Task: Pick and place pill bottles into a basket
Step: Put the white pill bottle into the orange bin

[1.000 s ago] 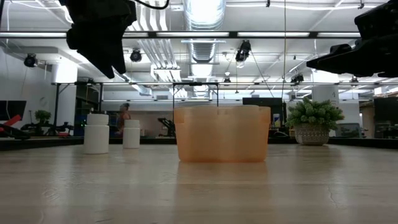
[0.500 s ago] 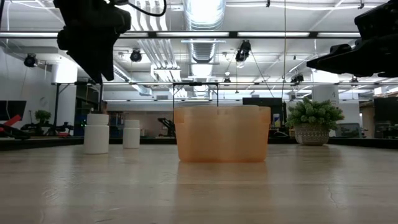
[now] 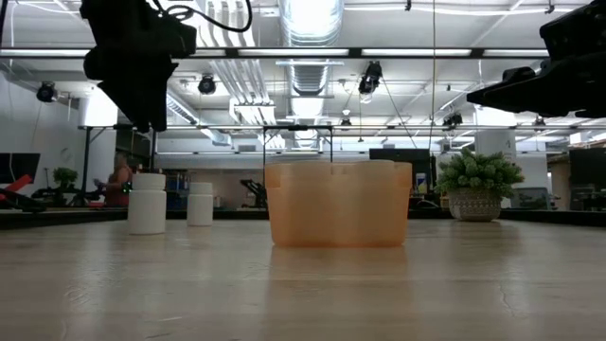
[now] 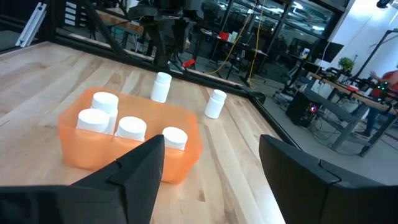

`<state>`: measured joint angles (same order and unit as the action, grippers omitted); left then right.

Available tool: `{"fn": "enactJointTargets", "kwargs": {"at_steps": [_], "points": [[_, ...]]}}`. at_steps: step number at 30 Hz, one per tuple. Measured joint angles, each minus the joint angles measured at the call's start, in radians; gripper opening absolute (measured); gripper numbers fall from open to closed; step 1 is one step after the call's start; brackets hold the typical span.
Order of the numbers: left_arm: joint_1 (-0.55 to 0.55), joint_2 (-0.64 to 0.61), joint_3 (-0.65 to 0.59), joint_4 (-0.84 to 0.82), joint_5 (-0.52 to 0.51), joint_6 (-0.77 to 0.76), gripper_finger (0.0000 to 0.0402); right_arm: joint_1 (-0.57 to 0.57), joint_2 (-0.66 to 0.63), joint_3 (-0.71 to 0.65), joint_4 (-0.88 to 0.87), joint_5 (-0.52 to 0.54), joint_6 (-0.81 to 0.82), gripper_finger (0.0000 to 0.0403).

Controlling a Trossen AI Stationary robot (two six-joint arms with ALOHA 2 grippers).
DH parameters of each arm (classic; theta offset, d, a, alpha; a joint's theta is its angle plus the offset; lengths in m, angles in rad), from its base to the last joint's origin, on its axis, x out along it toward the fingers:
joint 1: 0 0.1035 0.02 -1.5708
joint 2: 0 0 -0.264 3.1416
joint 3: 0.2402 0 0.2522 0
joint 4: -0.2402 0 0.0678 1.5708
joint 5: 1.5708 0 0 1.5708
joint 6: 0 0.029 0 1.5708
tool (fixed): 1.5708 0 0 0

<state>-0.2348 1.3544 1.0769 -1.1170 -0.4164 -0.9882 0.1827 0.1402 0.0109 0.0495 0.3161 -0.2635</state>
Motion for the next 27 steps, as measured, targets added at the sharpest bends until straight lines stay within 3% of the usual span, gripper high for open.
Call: {"fn": "enactJointTargets", "kwargs": {"at_steps": [9,14,27], "points": [[0.005,0.001,-0.027,0.018,0.003,-0.002,0.0274,0.000,0.000,0.000,0.000,0.000,0.001,0.0254],[0.027,0.001,-0.073,0.061,0.068,-0.001,0.0274,0.000,0.000,0.000,0.000,0.000,0.001,0.0256],[0.052,0.001,-0.111,0.138,0.072,0.008,0.0274,0.000,0.000,0.000,0.000,0.000,0.001,0.0254]]}}
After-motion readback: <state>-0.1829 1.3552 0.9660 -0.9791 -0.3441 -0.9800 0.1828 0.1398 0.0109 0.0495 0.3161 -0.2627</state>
